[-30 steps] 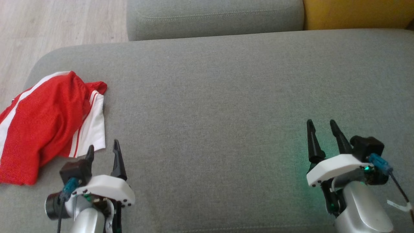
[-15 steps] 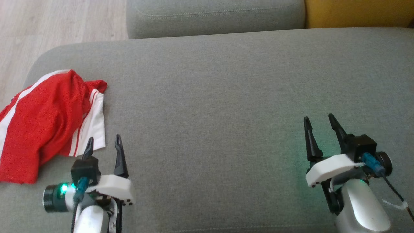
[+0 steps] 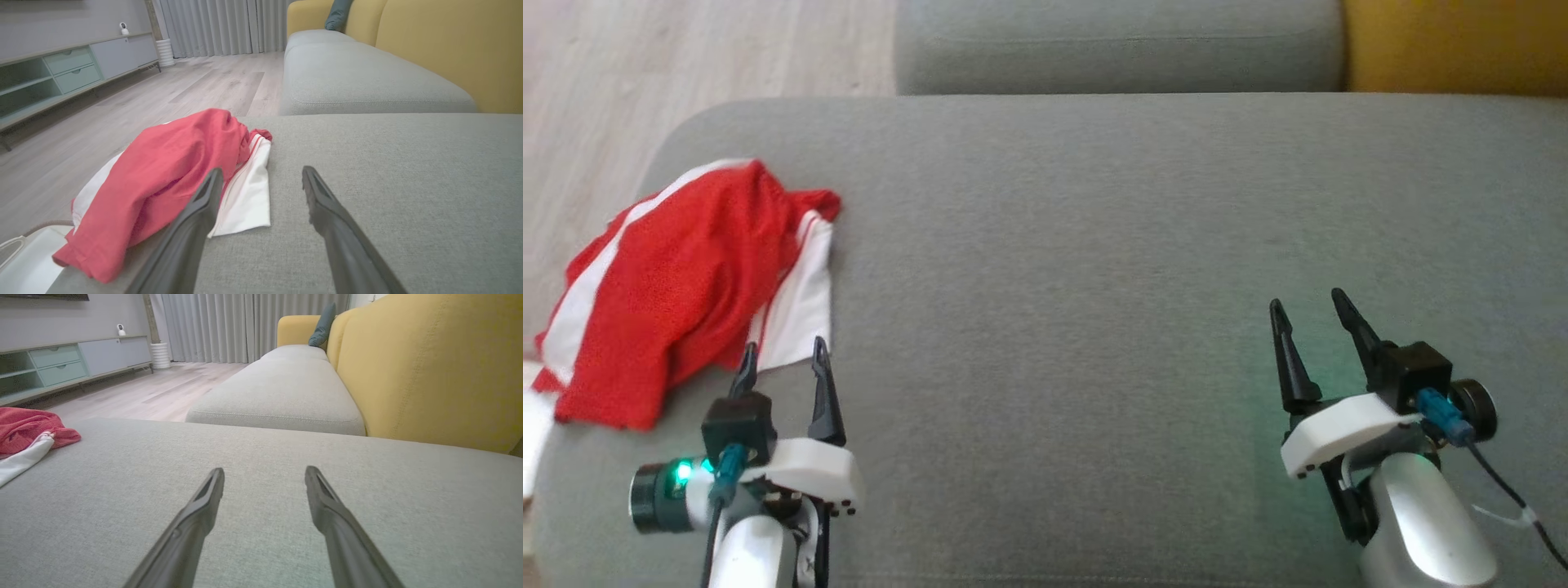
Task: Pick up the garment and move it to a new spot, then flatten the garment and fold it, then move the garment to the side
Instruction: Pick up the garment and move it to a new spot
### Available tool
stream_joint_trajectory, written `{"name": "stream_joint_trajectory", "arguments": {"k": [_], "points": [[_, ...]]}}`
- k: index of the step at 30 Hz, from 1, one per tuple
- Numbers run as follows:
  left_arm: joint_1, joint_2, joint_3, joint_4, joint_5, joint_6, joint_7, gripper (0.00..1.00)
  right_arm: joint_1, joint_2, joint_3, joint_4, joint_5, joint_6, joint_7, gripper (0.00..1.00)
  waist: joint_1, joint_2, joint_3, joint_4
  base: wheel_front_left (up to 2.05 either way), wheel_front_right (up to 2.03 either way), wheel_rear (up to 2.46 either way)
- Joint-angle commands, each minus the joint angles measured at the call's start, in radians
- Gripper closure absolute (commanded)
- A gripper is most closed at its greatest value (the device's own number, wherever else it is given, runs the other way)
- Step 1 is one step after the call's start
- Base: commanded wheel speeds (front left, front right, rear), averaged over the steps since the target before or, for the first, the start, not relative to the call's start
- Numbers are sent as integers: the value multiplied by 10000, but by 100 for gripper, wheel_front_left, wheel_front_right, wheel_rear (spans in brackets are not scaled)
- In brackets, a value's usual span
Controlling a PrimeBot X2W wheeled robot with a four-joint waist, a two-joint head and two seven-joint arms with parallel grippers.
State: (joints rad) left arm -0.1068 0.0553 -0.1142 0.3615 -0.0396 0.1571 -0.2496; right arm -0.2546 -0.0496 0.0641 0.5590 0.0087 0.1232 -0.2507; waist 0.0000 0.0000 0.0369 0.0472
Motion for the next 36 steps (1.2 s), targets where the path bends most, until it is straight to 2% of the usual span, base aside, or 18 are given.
{"name": "stream_joint_trajectory", "arguments": {"k": [1, 13, 19, 26, 36], "points": [[-446, 60, 359, -264, -34, -48, -122, 0, -342, -8, 311, -351, 53, 75, -111, 0, 0, 0, 116, 531, 0, 0, 0], [-281, -28, 516, -322, -263, -13, -122, 0, -489, -7, 1056, -400, 342, 75, -111, 0, 0, 0, 425, 2963, 0, 0, 0], [-184, -43, 1015, -429, -630, -167, -122, 0, -686, -7, 1392, -344, 368, 75, -111, 0, 0, 0, 701, 3764, 0, 0, 0], [-517, -48, 1469, -311, -964, -665, -122, 0, -1019, -9, 1631, -395, 203, 75, -111, 0, 0, 0, 1298, 3882, 0, 0, 0], [-2438, 116, 2434, 816, -992, -1705, -122, 0, -1677, -509, 1969, -985, 104, 75, -111, 0, 0, 0, 2680, 3194, 0, 0, 0]]}}
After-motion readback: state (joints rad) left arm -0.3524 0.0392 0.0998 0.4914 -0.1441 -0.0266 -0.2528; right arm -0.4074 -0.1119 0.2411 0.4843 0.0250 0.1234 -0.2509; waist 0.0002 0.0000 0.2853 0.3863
